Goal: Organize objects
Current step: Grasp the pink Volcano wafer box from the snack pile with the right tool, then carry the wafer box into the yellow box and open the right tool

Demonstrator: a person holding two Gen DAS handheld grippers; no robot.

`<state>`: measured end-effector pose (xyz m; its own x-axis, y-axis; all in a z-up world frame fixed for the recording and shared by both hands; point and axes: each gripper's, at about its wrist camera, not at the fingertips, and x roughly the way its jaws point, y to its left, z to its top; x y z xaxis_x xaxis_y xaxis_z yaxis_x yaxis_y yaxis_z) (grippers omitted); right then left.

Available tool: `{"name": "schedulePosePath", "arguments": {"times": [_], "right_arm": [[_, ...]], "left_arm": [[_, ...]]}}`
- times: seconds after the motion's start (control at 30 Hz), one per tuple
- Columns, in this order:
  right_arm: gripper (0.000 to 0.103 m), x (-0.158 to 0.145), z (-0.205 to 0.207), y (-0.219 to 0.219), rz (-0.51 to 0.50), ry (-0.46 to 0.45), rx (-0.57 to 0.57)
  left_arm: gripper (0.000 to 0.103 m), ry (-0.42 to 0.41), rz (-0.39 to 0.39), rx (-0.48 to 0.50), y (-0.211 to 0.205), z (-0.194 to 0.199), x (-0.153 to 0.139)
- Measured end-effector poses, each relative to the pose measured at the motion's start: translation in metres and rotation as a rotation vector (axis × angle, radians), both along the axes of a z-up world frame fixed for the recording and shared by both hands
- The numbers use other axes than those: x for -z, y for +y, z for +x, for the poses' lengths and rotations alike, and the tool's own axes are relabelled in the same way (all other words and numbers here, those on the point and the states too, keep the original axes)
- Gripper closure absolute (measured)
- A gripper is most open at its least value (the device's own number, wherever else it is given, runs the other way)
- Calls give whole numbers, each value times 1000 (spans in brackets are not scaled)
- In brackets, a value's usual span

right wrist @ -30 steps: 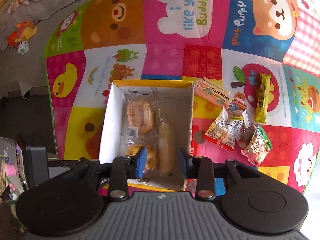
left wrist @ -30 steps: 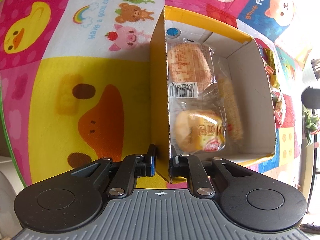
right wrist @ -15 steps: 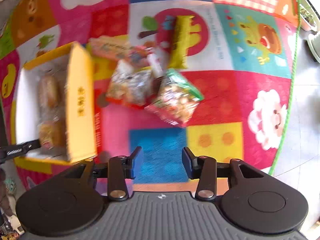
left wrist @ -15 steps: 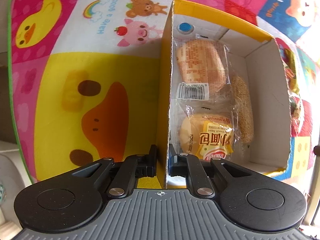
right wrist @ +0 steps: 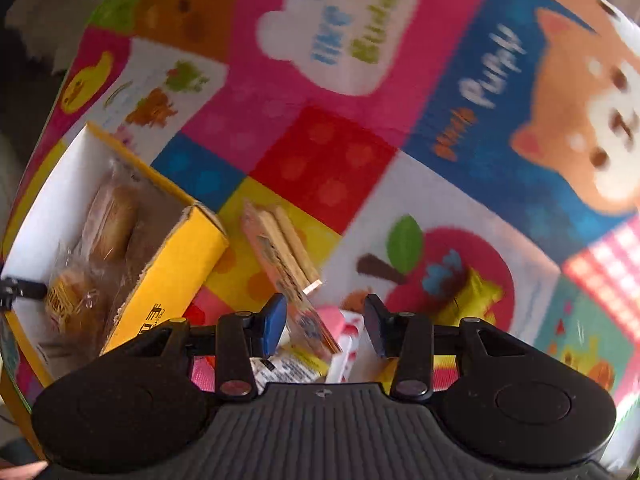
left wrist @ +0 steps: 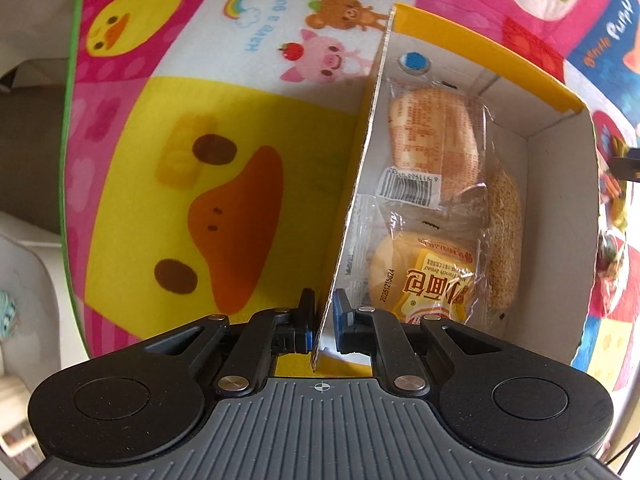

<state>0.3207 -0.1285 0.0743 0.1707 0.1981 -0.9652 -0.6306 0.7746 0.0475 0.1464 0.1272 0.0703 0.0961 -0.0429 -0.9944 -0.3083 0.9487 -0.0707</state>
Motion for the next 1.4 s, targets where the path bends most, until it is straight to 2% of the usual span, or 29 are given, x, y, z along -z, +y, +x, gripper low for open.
{"name": "schedulePosePath", "arguments": {"times": [0.1,0.2,0.27,0.33,0.5,0.63,0.8,0.93,1.2,1.4], "right_arm": [[61,12,6,28,-22,-28,-129],[61,28,14,43,-51,-12,-167],[65,37,20,47,-62,17,-159],[69,39,25,43,-31,56,-111],[80,30,29,3,78,150,108],[81,20,18,-45,135,193,301],[81,0,-15,-102,219,231,523],[81,-17,-52,-117,231,244,600],[81,-48,-134,-78,213,263,607],[81,-75,-174,-33,171,235,566]], "left_arm": [[92,-7,-6,-37,3,-3,-1],[91,-10,-8,-59,5,-4,-1],[91,-12,-9,-64,5,-4,0],[91,-12,-11,-66,5,-4,0],[91,5,-14,-65,7,-1,5],[91,9,-23,-55,8,1,6],[91,10,-26,-13,5,2,7],[91,6,-39,27,2,4,8],[92,-2,-76,115,-1,9,11],[92,-44,-126,121,10,34,8]]}}
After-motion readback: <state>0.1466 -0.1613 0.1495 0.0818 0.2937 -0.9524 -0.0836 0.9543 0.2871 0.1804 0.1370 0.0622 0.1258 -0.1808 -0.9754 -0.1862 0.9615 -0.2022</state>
